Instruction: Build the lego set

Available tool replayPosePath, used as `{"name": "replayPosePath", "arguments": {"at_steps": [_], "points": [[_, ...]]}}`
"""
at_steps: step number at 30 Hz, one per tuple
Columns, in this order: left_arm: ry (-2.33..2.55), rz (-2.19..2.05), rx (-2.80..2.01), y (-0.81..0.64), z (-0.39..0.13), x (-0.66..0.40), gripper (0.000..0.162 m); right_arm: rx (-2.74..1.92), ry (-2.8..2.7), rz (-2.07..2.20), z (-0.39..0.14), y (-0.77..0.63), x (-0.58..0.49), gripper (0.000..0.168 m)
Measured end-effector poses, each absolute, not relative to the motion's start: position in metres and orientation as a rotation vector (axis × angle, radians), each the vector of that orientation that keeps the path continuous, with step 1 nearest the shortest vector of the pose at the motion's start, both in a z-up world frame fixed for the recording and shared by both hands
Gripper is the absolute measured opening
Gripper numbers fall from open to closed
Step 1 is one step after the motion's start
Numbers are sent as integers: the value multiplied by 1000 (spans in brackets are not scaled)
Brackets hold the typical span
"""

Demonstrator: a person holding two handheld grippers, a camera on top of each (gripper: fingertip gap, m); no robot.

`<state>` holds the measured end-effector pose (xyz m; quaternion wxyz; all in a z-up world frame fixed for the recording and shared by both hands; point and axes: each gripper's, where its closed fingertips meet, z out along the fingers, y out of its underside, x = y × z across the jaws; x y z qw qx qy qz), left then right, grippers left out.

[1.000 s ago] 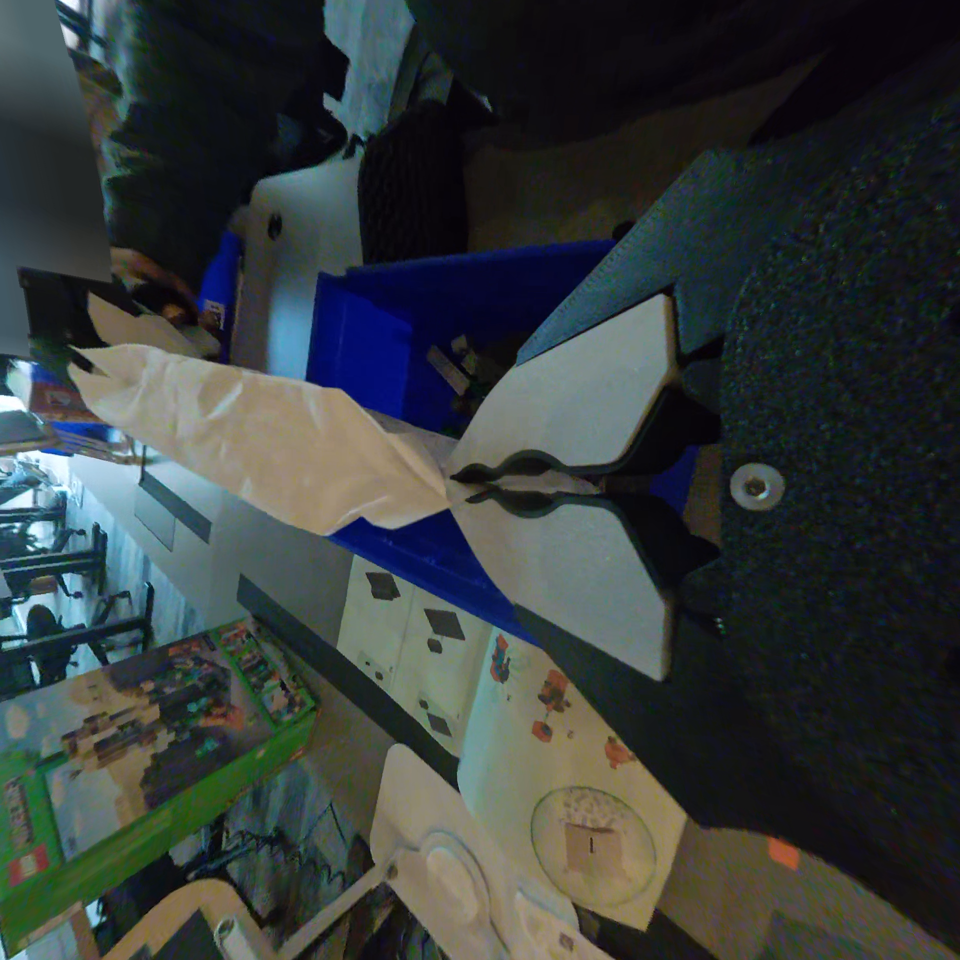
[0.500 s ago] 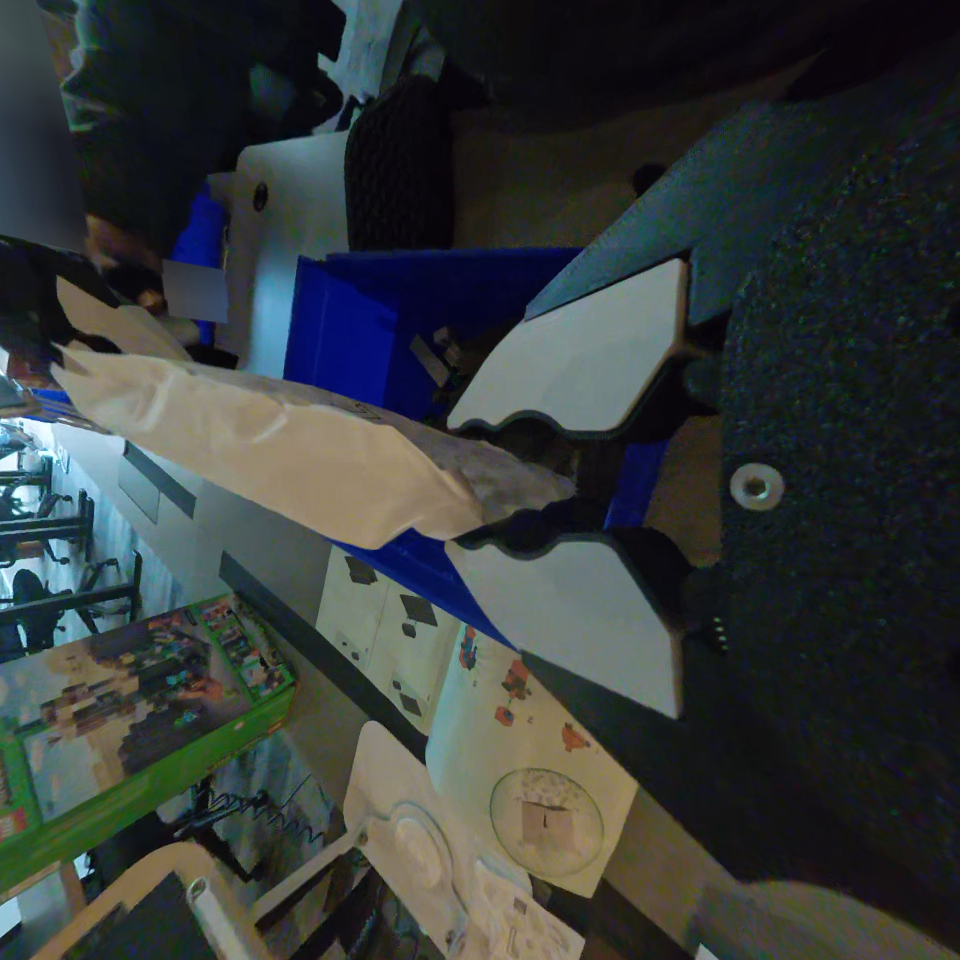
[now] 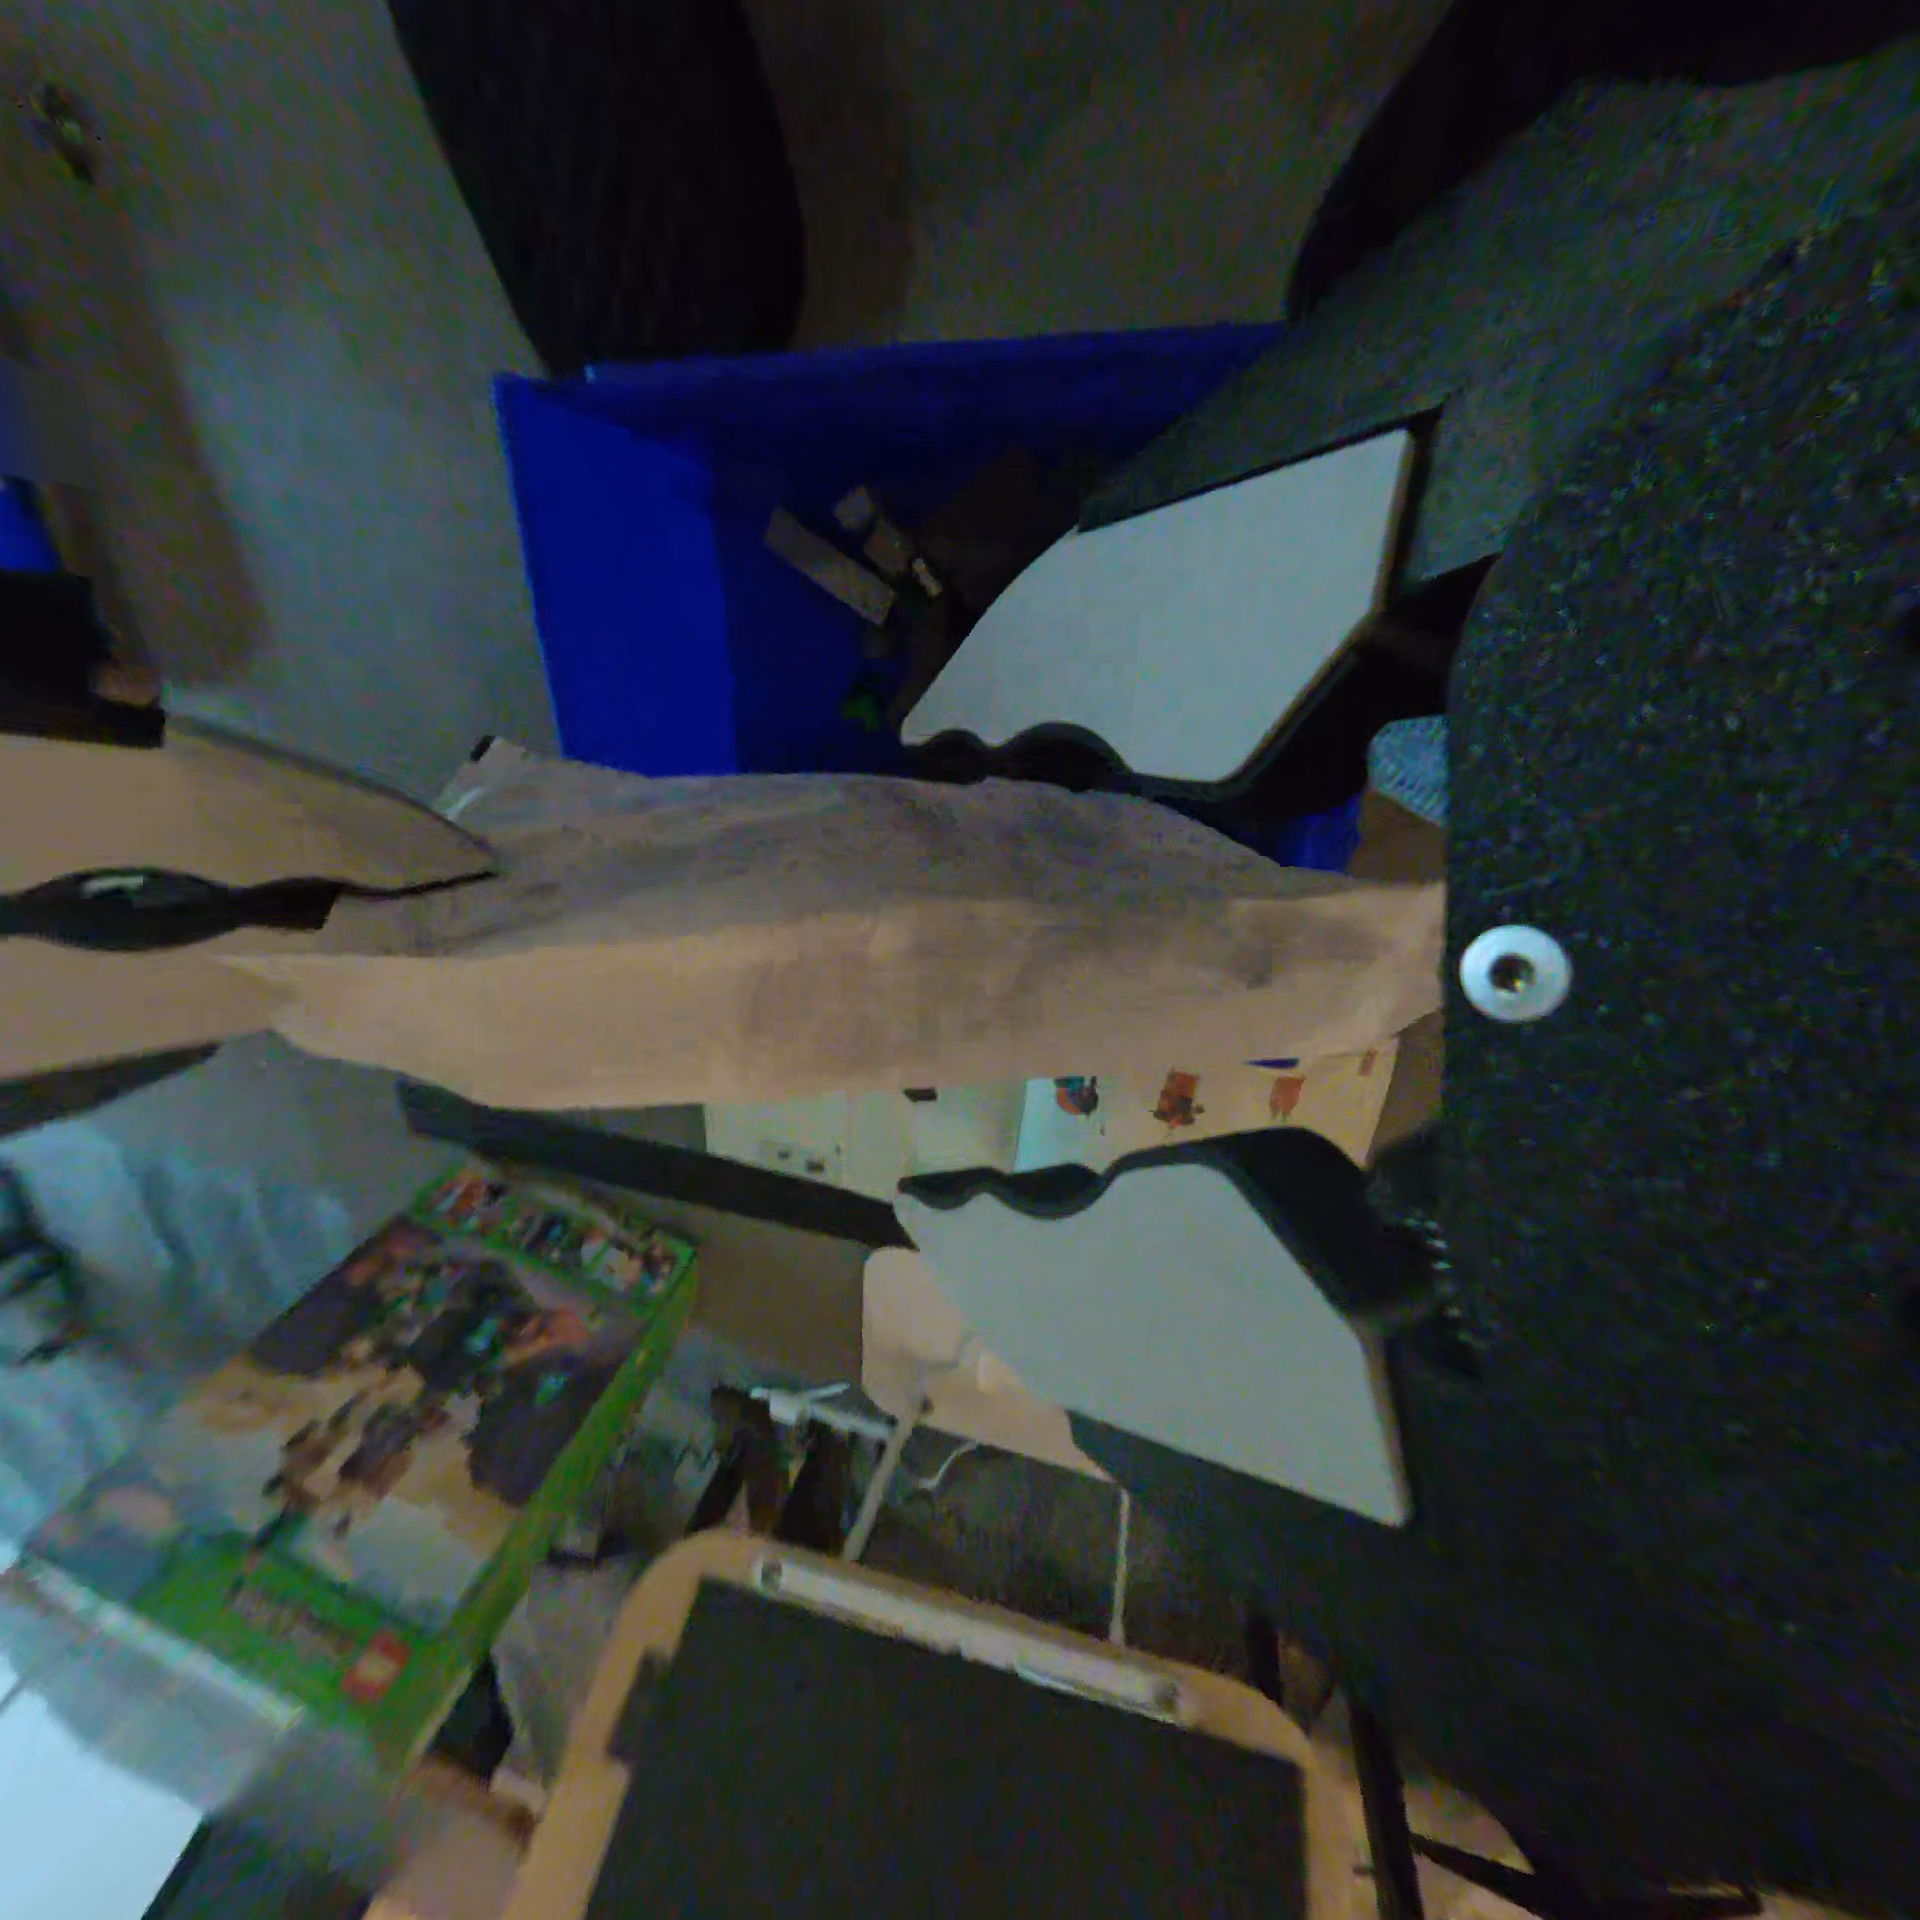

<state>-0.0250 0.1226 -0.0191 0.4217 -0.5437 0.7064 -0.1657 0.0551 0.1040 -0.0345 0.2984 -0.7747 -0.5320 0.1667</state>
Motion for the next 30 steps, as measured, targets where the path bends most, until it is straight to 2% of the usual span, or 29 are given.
{"name": "replayPosePath", "arguments": {"at_steps": [2, 3, 5, 8, 10, 12, 16, 17, 24, 25, 26, 28, 29, 30], "points": [[1863, -438, -1369, 117, -28, -10, 74, -2055, -1470, 388, -29, 103, 48, 0], [1894, -409, -1376, 118, -32, -5, 68, -2049, -1501, 353, -27, 102, 46, 0], [1896, -299, -1341, 129, -32, -1, 31, -2038, -1541, 284, -23, 102, 45, 0], [1803, -431, -1346, 127, -18, 0, 7, -1975, -1487, 288, -6, 107, 45, 0], [1719, -499, -1339, 129, -7, -3, 1, -1893, -1401, 315, 12, 113, 45, 3], [1629, -540, -1343, 136, 3, -10, 0, -1835, -1310, 325, 25, 120, 50, 12], [1366, -676, -1363, 154, 31, -34, 0, -1733, -1070, 377, 35, 128, 71, 64], [1293, -720, -1369, 157, 38, -41, 0, -1711, -1019, 420, 30, 127, 75, 70], [934, -1054, -1418, 163, 36, -69, 1, -1632, -787, 909, -54, 116, 32, 88], [888, -1089, -1415, 163, 33, -71, 1, -1628, -782, 926, -61, 117, 22, 87], [842, -1127, -1415, 161, 31, -72, 1, -1619, -792, 926, -65, 117, 15, 77], [760, -1154, -1423, 163, 18, -77, 1, -1597, -828, 898, -65, 115, 11, 10], [733, -1152, -1422, 161, 11, -83, 1, -1596, -864, 900, -65, 111, 12, 0], [729, -1184, -1437, 156, 1, -87, 2, -1628, -907, 907, -67, 108, 14, 0]]}}
